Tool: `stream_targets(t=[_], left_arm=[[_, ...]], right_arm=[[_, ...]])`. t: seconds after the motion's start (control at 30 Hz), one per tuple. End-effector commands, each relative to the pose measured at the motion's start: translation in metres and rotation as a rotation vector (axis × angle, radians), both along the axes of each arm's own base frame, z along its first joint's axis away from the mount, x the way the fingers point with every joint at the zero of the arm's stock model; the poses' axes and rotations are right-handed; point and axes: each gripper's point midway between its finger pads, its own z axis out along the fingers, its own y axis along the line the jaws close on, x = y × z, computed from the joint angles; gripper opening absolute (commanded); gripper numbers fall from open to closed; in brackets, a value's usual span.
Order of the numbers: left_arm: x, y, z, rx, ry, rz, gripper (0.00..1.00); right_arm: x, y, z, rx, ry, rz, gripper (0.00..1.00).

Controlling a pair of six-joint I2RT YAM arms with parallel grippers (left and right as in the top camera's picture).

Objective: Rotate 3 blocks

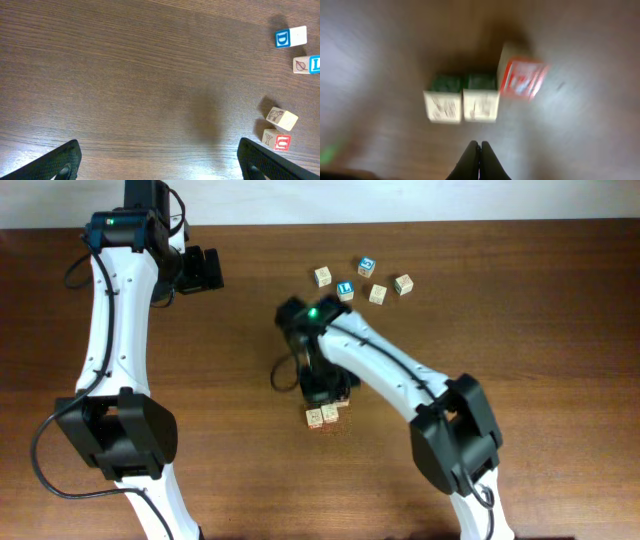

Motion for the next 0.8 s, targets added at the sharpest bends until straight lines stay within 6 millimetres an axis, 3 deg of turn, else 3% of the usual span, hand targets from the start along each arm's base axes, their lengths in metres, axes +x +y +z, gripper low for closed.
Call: stream_targets(t=[0.0,0.1,0.37,0.77], left_arm=[[-0.002,0.003,-0.002,0.008,0.006,0.000,0.98],[-0.002,0.003,-0.002,0.009,0.006,0.000,0.98],[-0.002,0.003,-0.002,0.008,0.006,0.000,0.98],[-0.002,0.003,-0.002,0.009,0.006,0.000,0.98]], right_arm=[[0.049,-0.012,0.021,0.049,-0.166,-0.015,0.04],[0.063,-0.015,0.000,0.054,-0.181,-0.024,0.04],[0.056,-0.018,-0.048,0.046,-0.123,-0.031,0.04],[0.027,-0.024,-0.075,0.043,-0.023,-0.037,0.04]])
